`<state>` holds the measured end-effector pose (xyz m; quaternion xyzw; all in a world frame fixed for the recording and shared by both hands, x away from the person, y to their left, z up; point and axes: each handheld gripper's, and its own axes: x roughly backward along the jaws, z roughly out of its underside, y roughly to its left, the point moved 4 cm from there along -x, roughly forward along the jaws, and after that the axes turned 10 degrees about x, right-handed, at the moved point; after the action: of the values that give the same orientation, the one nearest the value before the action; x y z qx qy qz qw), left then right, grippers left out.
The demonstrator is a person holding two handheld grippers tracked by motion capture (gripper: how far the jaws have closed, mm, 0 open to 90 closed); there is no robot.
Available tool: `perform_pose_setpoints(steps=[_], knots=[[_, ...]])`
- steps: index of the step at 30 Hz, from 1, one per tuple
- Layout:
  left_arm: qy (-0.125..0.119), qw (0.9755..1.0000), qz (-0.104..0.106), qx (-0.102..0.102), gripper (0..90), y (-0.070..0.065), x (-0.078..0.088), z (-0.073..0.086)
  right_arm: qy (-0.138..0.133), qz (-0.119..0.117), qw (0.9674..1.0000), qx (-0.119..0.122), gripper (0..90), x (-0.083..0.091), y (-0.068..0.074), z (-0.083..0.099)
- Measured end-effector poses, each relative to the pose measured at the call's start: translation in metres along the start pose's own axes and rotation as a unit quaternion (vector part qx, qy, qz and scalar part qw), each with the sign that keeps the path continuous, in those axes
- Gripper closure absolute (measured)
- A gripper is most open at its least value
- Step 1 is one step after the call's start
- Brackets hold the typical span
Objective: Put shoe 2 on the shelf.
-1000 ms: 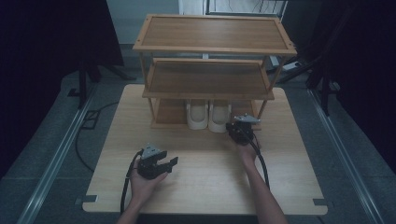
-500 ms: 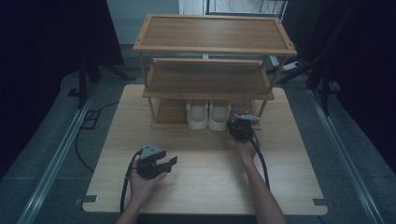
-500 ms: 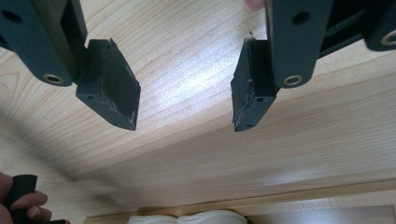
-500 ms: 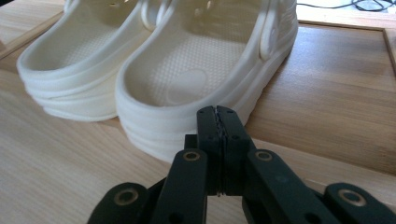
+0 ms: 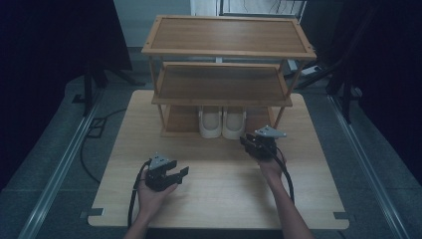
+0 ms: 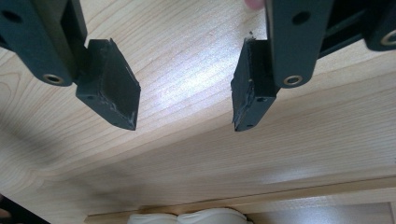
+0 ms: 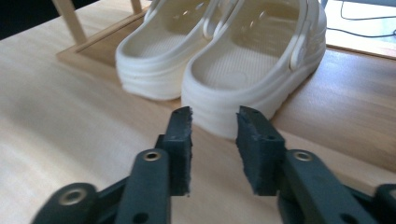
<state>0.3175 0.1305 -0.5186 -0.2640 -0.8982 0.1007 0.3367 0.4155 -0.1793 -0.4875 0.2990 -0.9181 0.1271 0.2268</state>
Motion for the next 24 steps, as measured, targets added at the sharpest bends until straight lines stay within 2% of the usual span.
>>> perform_pose_setpoints(steps=[3, 12, 15, 20, 24], knots=[[0.001, 1.0000, -0.001, 0.001, 42.3, 0.001, 0.000, 0.000, -0.004, -0.005, 1.0000, 0.001, 59.7, 0.016, 0.002, 0.006], [0.004, 1.0000, -0.003, 0.002, 41.8, 0.003, 0.000, 0.000, 0.015, -0.013, 0.9997, 0.011, 54.5, 0.049, 0.003, 0.032], [0.003, 1.0000, -0.004, 0.003, 41.8, 0.003, 0.000, 0.000, 0.022, -0.012, 0.9996, 0.015, 53.3, 0.056, 0.003, 0.041], [0.003, 1.0000, -0.004, 0.004, 41.8, 0.004, 0.000, 0.000, 0.032, -0.007, 0.9994, 0.009, 52.5, 0.063, 0.000, 0.059], [0.001, 1.0000, -0.003, 0.001, 41.8, 0.003, 0.003, -0.001, 0.039, -0.003, 0.9992, -0.006, 52.7, 0.067, -0.006, 0.071]])
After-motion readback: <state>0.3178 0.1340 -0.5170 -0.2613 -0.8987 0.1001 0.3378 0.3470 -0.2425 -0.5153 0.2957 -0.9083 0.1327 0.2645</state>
